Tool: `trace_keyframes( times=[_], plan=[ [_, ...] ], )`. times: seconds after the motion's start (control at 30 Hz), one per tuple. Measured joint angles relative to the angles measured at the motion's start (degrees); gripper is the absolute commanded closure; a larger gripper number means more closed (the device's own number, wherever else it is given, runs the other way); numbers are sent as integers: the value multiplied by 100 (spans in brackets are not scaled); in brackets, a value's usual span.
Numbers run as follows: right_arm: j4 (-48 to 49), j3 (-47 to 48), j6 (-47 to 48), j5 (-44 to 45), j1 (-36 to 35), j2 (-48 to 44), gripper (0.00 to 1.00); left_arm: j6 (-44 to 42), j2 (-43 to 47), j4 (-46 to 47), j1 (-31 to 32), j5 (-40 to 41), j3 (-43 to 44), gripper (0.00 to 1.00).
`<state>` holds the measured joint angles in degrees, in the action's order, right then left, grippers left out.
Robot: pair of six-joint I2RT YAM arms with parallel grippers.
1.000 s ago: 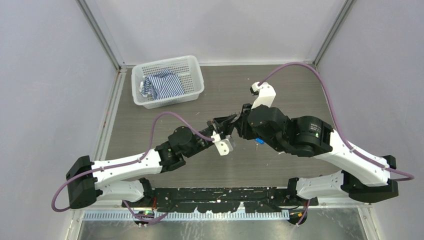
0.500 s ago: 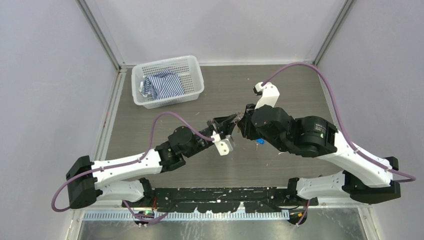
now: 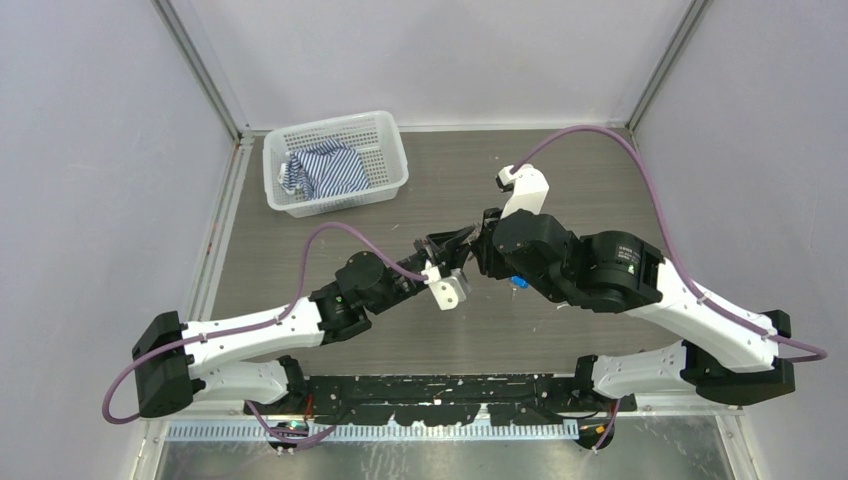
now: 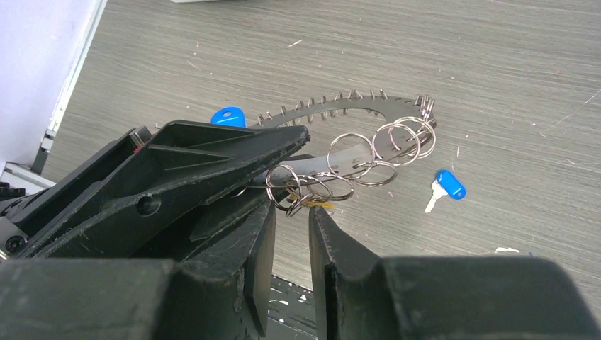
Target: Remove the keys from the keyring
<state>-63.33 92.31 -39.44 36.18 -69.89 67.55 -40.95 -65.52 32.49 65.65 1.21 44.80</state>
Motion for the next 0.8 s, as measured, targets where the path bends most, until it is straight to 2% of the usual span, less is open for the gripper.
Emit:
trace_keyframes(
  times=[0.23,0.43,0.6,0.8],
  plan=[
    [42,-20,63,107,0,0,72,0,0,-2,0,2,0,100],
    [151,-94,186,186,-2,0,84,-2,-2,-39,-7,11,0,100],
    [205,-125,273,238,-13,-2,99,-2,-4,-66,-20,46,-2,100],
    [205,-125,372,280,-13,-4,99,-4,-4,-66,-31,63,0,100]
  ],
)
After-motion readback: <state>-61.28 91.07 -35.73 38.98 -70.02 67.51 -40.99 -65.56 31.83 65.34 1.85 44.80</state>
